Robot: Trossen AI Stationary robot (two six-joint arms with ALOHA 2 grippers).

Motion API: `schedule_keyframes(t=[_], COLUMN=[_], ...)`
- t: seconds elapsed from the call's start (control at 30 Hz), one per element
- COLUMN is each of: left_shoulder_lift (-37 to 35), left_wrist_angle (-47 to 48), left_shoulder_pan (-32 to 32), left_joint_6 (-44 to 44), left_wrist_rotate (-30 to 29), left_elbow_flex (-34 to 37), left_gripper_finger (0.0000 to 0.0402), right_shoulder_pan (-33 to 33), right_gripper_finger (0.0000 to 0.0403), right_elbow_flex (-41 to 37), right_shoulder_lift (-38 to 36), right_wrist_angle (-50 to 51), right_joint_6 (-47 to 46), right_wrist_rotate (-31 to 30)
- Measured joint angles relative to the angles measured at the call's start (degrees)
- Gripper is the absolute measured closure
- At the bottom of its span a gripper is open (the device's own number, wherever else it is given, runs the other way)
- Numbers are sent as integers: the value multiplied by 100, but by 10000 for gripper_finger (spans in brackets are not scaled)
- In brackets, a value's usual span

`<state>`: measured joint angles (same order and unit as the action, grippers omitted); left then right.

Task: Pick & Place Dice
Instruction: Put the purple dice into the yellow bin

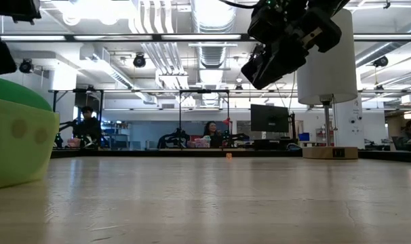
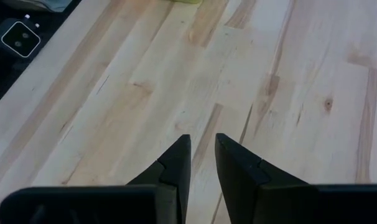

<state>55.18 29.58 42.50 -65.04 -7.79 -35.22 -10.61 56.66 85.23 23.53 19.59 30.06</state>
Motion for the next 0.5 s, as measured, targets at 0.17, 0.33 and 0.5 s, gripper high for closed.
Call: schedule_keyframes(t=[0.17, 0.33, 0.5], left_shoulder_lift=[322, 468, 470], left_wrist_angle=[-23, -22, -26], left_shoulder_pan=[4, 7, 22], left_joint_6=[-80, -285, -285], left_wrist_rotate=[374, 574, 641], left_elbow_flex=[-49, -52, -46], left_gripper_finger=[344, 341, 340], right_shoulder_pan=[0, 0, 0], right_gripper_finger=[322, 314, 312], right_elbow_flex=[0, 0, 0], right_shoulder_lift=[0, 0, 0], right_wrist_angle=[-12, -17, -25], right_joint_6=[-10, -9, -10], right_wrist_rotate=[-4, -4, -7])
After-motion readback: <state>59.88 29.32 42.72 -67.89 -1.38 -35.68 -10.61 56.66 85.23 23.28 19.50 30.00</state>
